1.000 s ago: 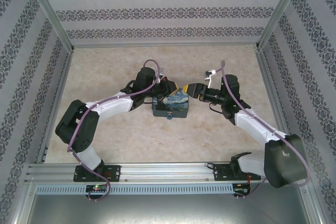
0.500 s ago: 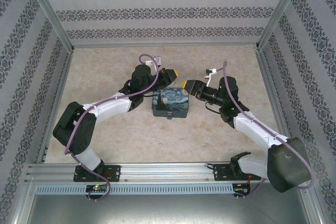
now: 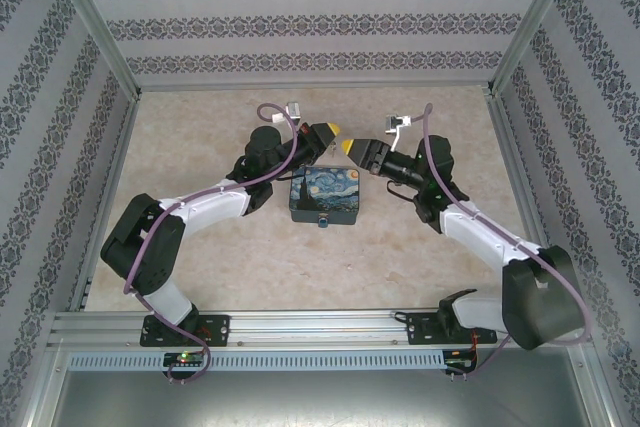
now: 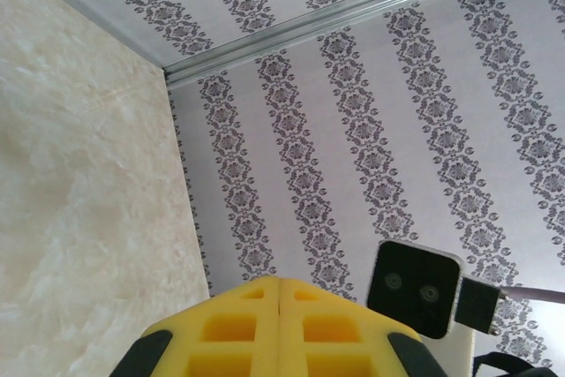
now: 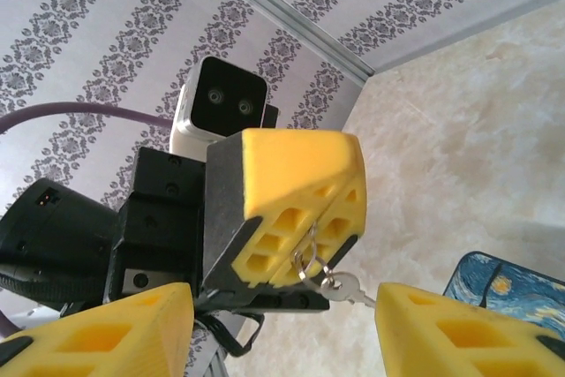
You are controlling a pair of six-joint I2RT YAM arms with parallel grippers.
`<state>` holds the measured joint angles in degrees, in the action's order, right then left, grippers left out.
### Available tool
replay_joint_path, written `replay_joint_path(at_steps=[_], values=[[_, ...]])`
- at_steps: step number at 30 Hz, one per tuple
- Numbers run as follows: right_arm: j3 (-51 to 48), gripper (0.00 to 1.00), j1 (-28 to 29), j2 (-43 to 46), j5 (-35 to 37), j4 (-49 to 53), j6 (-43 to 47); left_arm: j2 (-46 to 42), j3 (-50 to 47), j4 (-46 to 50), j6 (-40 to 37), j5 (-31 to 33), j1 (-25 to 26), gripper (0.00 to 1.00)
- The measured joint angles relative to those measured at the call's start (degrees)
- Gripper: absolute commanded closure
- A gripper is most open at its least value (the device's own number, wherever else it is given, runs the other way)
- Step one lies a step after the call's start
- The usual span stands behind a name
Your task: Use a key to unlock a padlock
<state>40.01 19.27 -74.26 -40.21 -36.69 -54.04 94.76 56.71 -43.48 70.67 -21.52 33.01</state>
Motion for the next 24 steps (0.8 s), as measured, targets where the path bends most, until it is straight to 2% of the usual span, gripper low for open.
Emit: replay_joint_path(at_steps=[17, 24], values=[[2.8, 0.55, 2.2, -7.8, -1.2, -7.8, -3.5, 0.0, -1.5, -1.9, 1.0, 1.3, 0.0, 1.0], [2.7, 0.67, 2.6, -8.7, -1.2, -10.3, -4.8, 0.0, -1.7, -1.9, 1.2, 2.6, 0.0, 1.0]])
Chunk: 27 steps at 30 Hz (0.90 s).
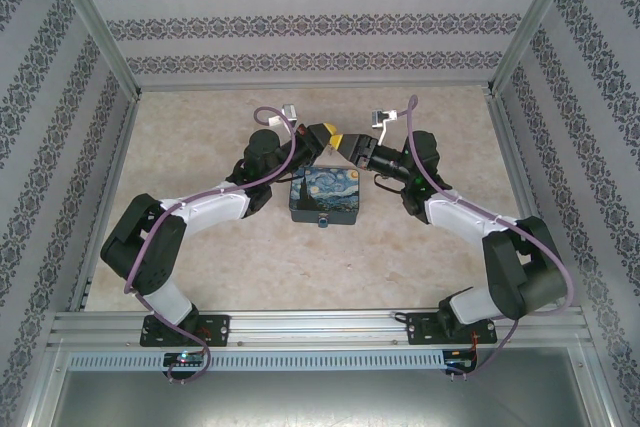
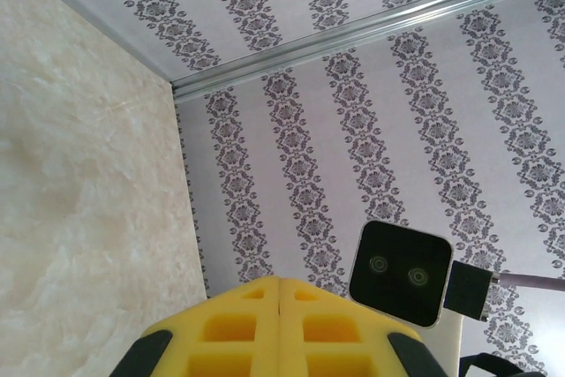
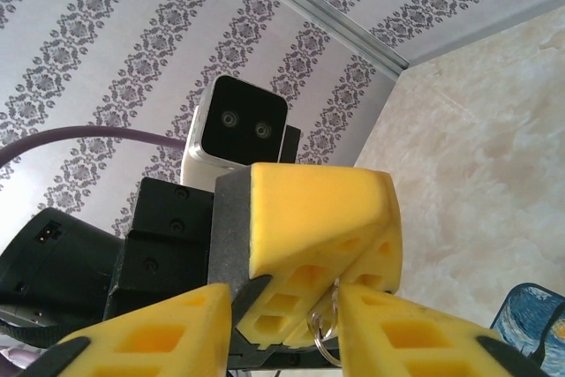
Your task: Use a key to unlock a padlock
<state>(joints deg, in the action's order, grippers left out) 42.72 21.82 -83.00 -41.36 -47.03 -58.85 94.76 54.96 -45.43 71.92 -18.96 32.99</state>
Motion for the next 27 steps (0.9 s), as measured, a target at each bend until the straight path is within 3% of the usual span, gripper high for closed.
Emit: replay_joint_path(at_steps=[6, 21, 27], values=[[-0.8, 0.63, 0.1, -0.3, 0.4, -1.7, -0.2, 0.0, 0.0, 0.0, 0.2, 0.2, 0.0, 1.0], [-2.9, 0.65, 0.2, -1.9, 0.4, -3.9, -2.4, 0.0, 0.0, -0.1, 0.2, 0.2, 0.1, 1.0], [-2.7, 0.76, 0.2, -3.1, 0.1, -5.3, -3.4, 0.0, -0.1, -0.1, 0.2, 0.2, 0.1, 1.0]])
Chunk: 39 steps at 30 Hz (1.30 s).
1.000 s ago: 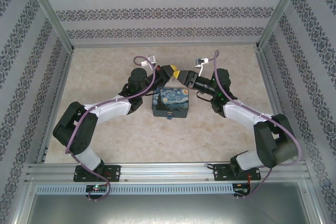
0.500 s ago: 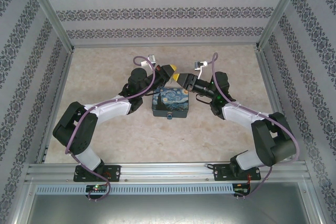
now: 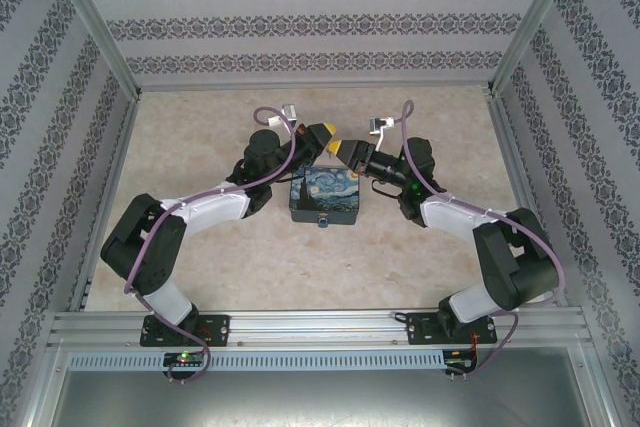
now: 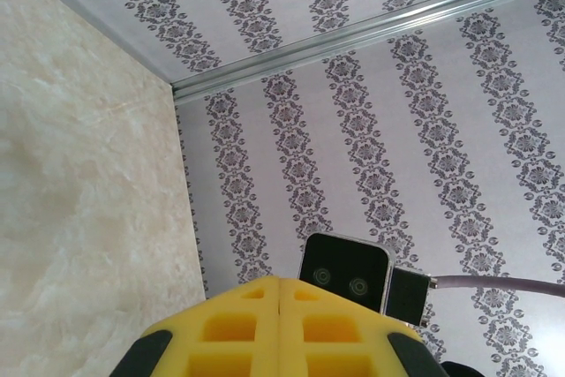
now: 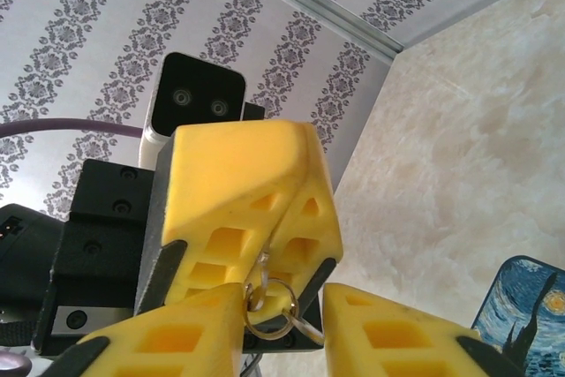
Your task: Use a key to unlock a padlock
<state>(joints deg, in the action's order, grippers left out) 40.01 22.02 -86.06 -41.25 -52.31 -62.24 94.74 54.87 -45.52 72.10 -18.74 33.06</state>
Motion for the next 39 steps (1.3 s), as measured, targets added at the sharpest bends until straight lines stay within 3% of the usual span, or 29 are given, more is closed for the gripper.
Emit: replay_joint_path(at_steps=[4, 9, 15, 20, 24, 32, 39], values=[[0.4, 0.82, 0.0, -0.3, -0.2, -1.1, -0.9, 0.0, 0.0, 0.0, 0.0, 0.0, 0.0, 1.0], [0.6, 1.0, 0.0, -0.4, -0.6, -1.6, -2.1, 0.0, -0.1, -0.2, 0.0, 0.3, 0.0, 1.0], [0.6, 1.0, 0.0, -0.4, -0.8, -1.7, -2.6, 0.0, -0.1, -0.2, 0.0, 0.4, 0.0, 0.99], [0.5, 1.0, 0.0, -0.4, -0.8, -1.8, -2.6, -0.2, -0.1, 0.3, -0.3, 0.4, 0.1, 0.57], [-0.1, 1.0, -0.4, -0.4, -0.8, -2.4, -2.6, -0.9, -0.2, 2.6, -0.5, 0.6, 0.3, 0.4], [-1.2, 1.0, -2.1, -0.4, -1.9, -2.4, -2.5, -4.2, -0.2, 6.9, -1.6, -0.8, -1.4, 0.3], [-1.2, 1.0, -2.4, -0.4, -4.9, -2.4, -2.3, -2.6, 7.4, 18.5, -7.2, -11.1, -5.7, 0.36]])
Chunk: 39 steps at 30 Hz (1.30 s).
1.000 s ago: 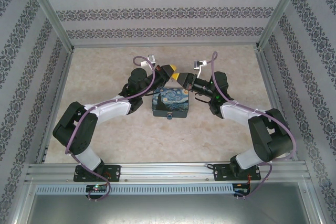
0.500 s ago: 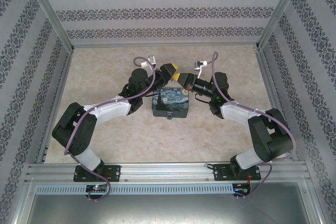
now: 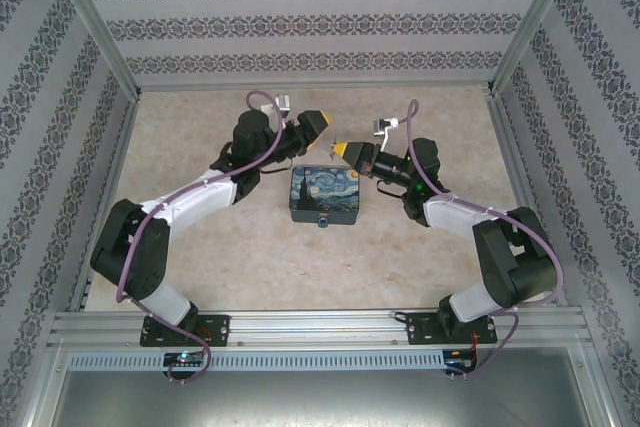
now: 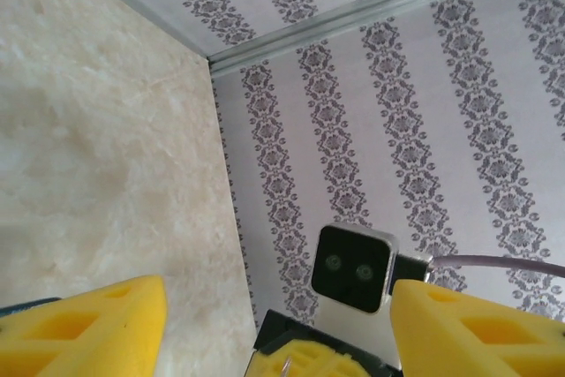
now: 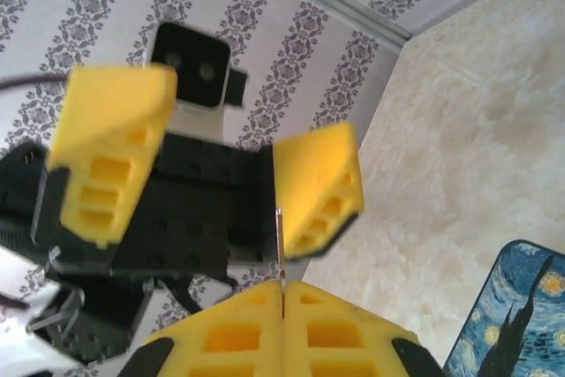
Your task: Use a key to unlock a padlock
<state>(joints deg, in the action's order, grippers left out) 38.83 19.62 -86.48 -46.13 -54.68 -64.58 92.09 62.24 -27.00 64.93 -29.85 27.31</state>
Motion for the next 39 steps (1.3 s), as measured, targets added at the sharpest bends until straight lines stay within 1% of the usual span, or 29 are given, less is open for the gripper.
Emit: replay_joint_path(at_steps=[3, 8, 13, 16, 28, 31, 36, 39], values=[[0.0, 1.0, 0.0, 0.0, -1.4, 0.0, 0.0, 1.2, 4.6, 5.1, -4.3, -5.5, -1.2, 0.39], [0.0, 1.0, 0.0, 0.0, -3.0, 0.0, 0.0, 2.1, 8.6, 12.2, -10.7, -13.4, -2.2, 0.44], [0.0, 1.0, 0.0, 0.0, -3.5, 0.0, 0.0, 3.4, 9.7, 16.8, -14.2, -17.0, -2.3, 0.5], [0.0, 1.0, 0.0, 0.0, -3.8, 0.0, 0.0, 4.4, 9.7, 18.0, -15.0, -17.9, -2.3, 0.53], [0.0, 1.0, 0.0, 0.0, -4.3, 0.1, 0.0, 5.3, 9.7, 18.9, -15.3, -18.2, -2.3, 0.58], [0.0, 1.0, 0.0, -0.1, -4.3, 0.2, 0.0, 5.3, 9.7, 18.9, -15.3, -18.4, -2.3, 0.58], [0.0, 1.0, 0.0, -0.5, -4.3, 0.2, 0.0, 5.3, 9.7, 18.5, -15.0, -18.6, -2.3, 0.54], [0.0, 1.0, 0.0, -0.8, -4.3, 0.3, 0.0, 5.3, 9.6, 17.9, -14.8, -18.6, -2.3, 0.54]])
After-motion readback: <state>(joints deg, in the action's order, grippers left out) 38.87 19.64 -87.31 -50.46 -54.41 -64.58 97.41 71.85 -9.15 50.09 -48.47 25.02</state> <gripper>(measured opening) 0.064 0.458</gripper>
